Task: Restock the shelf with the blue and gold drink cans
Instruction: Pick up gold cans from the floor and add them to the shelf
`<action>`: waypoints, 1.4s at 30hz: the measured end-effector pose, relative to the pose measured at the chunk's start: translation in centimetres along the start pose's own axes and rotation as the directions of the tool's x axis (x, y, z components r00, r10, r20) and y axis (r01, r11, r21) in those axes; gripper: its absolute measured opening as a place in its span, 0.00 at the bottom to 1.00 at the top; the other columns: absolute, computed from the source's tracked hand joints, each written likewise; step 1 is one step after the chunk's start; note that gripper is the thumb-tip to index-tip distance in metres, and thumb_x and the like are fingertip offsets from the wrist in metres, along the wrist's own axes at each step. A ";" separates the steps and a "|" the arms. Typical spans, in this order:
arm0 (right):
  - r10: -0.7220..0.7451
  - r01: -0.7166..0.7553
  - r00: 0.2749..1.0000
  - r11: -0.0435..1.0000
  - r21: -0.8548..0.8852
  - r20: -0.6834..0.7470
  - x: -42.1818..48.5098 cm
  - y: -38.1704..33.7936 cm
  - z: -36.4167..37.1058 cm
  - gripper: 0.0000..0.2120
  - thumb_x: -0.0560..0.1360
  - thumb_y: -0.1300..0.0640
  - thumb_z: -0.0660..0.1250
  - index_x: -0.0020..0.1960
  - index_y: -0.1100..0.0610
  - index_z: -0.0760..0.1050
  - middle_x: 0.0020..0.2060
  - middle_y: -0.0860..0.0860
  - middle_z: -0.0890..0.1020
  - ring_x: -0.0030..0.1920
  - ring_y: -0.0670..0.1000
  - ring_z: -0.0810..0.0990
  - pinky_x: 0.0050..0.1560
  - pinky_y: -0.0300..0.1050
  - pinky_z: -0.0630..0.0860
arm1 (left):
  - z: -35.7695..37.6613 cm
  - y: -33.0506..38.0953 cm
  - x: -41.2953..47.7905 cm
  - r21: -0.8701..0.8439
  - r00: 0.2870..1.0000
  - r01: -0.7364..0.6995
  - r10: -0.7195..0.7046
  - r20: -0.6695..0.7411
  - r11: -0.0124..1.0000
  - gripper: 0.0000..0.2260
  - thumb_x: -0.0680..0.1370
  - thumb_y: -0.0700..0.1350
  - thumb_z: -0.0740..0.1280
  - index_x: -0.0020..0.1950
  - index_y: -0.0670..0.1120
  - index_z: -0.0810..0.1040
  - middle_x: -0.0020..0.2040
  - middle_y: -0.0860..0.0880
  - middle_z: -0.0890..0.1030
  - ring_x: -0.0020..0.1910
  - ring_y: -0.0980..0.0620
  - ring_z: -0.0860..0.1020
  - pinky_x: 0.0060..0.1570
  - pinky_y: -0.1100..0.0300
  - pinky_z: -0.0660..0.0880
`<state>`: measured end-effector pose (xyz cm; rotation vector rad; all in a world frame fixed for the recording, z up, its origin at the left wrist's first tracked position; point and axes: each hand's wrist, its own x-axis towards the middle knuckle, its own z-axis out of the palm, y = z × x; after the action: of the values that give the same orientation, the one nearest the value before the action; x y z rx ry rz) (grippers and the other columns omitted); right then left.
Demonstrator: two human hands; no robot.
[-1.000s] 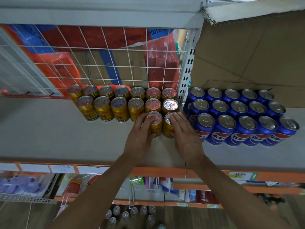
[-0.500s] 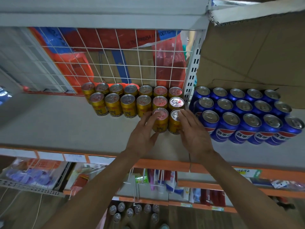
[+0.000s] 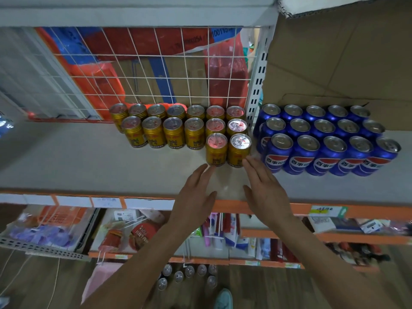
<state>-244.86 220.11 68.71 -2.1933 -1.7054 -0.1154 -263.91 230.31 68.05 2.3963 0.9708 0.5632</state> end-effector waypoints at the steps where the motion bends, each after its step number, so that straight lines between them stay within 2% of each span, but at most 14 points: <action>1: 0.004 -0.003 1.000 1.000 -0.004 0.010 -0.6 -0.4 -0.1 0.34 0.77 0.59 0.70 0.79 0.59 0.61 0.78 0.56 0.65 0.77 0.57 0.65 0.71 0.53 0.69 | -0.1 -0.1 -0.8 -0.007 1.000 -0.008 0.008 0.015 1.000 0.29 0.80 0.45 0.68 0.80 0.50 0.62 0.80 0.48 0.61 0.76 0.46 0.65 0.68 0.49 0.71; 5: -0.009 0.010 0.998 1.000 -0.015 0.054 -3.0 -2.8 0.4 0.33 0.76 0.59 0.70 0.78 0.59 0.63 0.76 0.56 0.68 0.76 0.58 0.66 0.73 0.56 0.68 | -0.4 -1.5 -4.0 0.088 0.994 -0.111 0.112 -0.016 0.990 0.24 0.79 0.45 0.69 0.75 0.44 0.71 0.75 0.42 0.70 0.73 0.39 0.70 0.69 0.40 0.71; 10: 0.013 -0.010 0.996 1.000 -0.027 0.084 -6.7 -7.9 2.3 0.36 0.70 0.62 0.77 0.75 0.61 0.69 0.72 0.58 0.73 0.72 0.60 0.72 0.71 0.55 0.66 | -1.7 -4.4 -9.7 0.083 0.989 -0.141 0.144 -0.025 0.986 0.21 0.80 0.48 0.60 0.72 0.43 0.73 0.72 0.43 0.74 0.72 0.41 0.71 0.70 0.38 0.69; 13: 0.016 -0.015 0.990 1.000 -0.008 0.140 -9.8 -11.5 4.8 0.38 0.65 0.64 0.78 0.73 0.64 0.70 0.70 0.61 0.74 0.69 0.62 0.74 0.70 0.57 0.71 | -2.2 -7.5 -14.5 0.060 0.995 -0.097 0.096 0.016 0.994 0.21 0.79 0.47 0.65 0.72 0.44 0.74 0.72 0.44 0.74 0.72 0.42 0.71 0.71 0.40 0.69; 16: 0.063 -0.069 0.984 0.997 0.031 0.165 -13.6 -15.4 7.5 0.34 0.69 0.61 0.77 0.73 0.62 0.71 0.70 0.58 0.76 0.69 0.60 0.74 0.68 0.53 0.72 | -2.5 -11.0 -19.4 0.024 0.993 -0.001 -0.001 0.115 1.000 0.24 0.79 0.47 0.68 0.75 0.47 0.70 0.75 0.47 0.70 0.74 0.45 0.67 0.73 0.44 0.66; 19: 0.062 -0.082 0.967 0.994 0.071 0.248 -17.7 -18.6 9.9 0.34 0.66 0.63 0.77 0.71 0.64 0.73 0.67 0.60 0.77 0.67 0.63 0.77 0.63 0.60 0.77 | -3.0 -13.6 -23.9 0.023 0.989 0.004 -0.008 0.148 1.000 0.23 0.79 0.48 0.67 0.74 0.47 0.72 0.74 0.46 0.71 0.73 0.47 0.66 0.72 0.44 0.68; 21: 0.075 -0.096 0.945 0.994 0.053 0.320 -20.1 -20.0 11.4 0.30 0.69 0.63 0.74 0.71 0.64 0.73 0.67 0.61 0.77 0.67 0.63 0.77 0.62 0.62 0.78 | -3.5 -14.9 -26.5 0.011 0.988 0.028 -0.029 0.150 1.000 0.21 0.80 0.49 0.65 0.73 0.46 0.74 0.73 0.46 0.72 0.72 0.49 0.64 0.71 0.47 0.67; 23: 0.092 -0.126 0.927 0.990 0.071 0.364 -22.0 -20.9 12.4 0.26 0.74 0.59 0.64 0.72 0.62 0.72 0.69 0.59 0.75 0.69 0.62 0.75 0.64 0.61 0.77 | -3.5 -16.2 -28.6 0.008 0.982 0.039 -0.040 0.187 0.999 0.21 0.81 0.48 0.64 0.74 0.46 0.72 0.74 0.47 0.71 0.73 0.50 0.65 0.72 0.50 0.67; 25: 0.114 -0.170 0.910 0.980 0.108 0.398 -23.5 -21.3 13.1 0.29 0.74 0.55 0.55 0.75 0.59 0.68 0.72 0.56 0.72 0.71 0.59 0.72 0.66 0.58 0.75 | -2.9 -17.2 -30.1 0.028 0.970 0.016 -0.022 0.242 0.999 0.22 0.81 0.49 0.60 0.74 0.46 0.71 0.75 0.48 0.70 0.72 0.49 0.67 0.72 0.51 0.66; 26: 0.136 -0.195 0.898 0.976 0.101 0.419 -24.3 -21.4 13.4 0.31 0.73 0.55 0.56 0.76 0.58 0.67 0.74 0.55 0.70 0.72 0.57 0.71 0.65 0.56 0.75 | -2.4 -17.6 -30.7 0.032 0.962 0.008 -0.016 0.271 0.999 0.23 0.80 0.49 0.59 0.74 0.46 0.70 0.75 0.48 0.69 0.72 0.48 0.68 0.73 0.52 0.65; 29: 0.192 -0.258 0.854 0.963 0.073 0.483 -26.4 -20.9 15.2 0.31 0.71 0.56 0.65 0.74 0.58 0.69 0.73 0.55 0.72 0.71 0.57 0.72 0.60 0.57 0.79 | 0.0 -18.1 -31.7 0.025 0.938 0.034 -0.040 0.345 0.999 0.26 0.78 0.50 0.58 0.75 0.45 0.69 0.75 0.46 0.69 0.74 0.46 0.68 0.73 0.49 0.66; 34: 0.241 -0.355 0.781 0.930 0.092 0.576 -29.6 -18.3 20.6 0.31 0.73 0.60 0.67 0.75 0.60 0.68 0.73 0.56 0.70 0.72 0.58 0.69 0.61 0.56 0.78 | 7.1 -19.7 -33.5 0.030 0.915 0.089 -0.094 0.393 0.996 0.25 0.75 0.47 0.65 0.72 0.40 0.74 0.70 0.41 0.74 0.67 0.39 0.75 0.66 0.43 0.74; 38: 0.288 -0.413 0.766 0.906 0.097 0.575 -32.2 -14.8 26.8 0.29 0.75 0.57 0.65 0.76 0.58 0.66 0.74 0.54 0.69 0.74 0.57 0.67 0.63 0.53 0.76 | 15.5 -22.2 -34.8 0.037 0.878 0.087 -0.095 0.469 0.995 0.25 0.77 0.50 0.60 0.72 0.42 0.73 0.71 0.43 0.73 0.69 0.41 0.73 0.65 0.45 0.74; 42: 0.352 -0.470 0.720 0.881 0.047 0.598 -35.3 -11.0 34.6 0.28 0.77 0.53 0.60 0.76 0.55 0.65 0.75 0.52 0.67 0.74 0.56 0.66 0.67 0.52 0.70 | 25.1 -25.4 -35.7 0.066 0.868 -0.008 -0.026 0.496 0.998 0.24 0.75 0.42 0.71 0.70 0.40 0.74 0.69 0.42 0.75 0.67 0.42 0.74 0.66 0.47 0.73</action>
<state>-270.12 201.20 29.07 -2.5425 -1.3286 0.8868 -287.29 213.21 26.72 2.4086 0.7730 -0.1044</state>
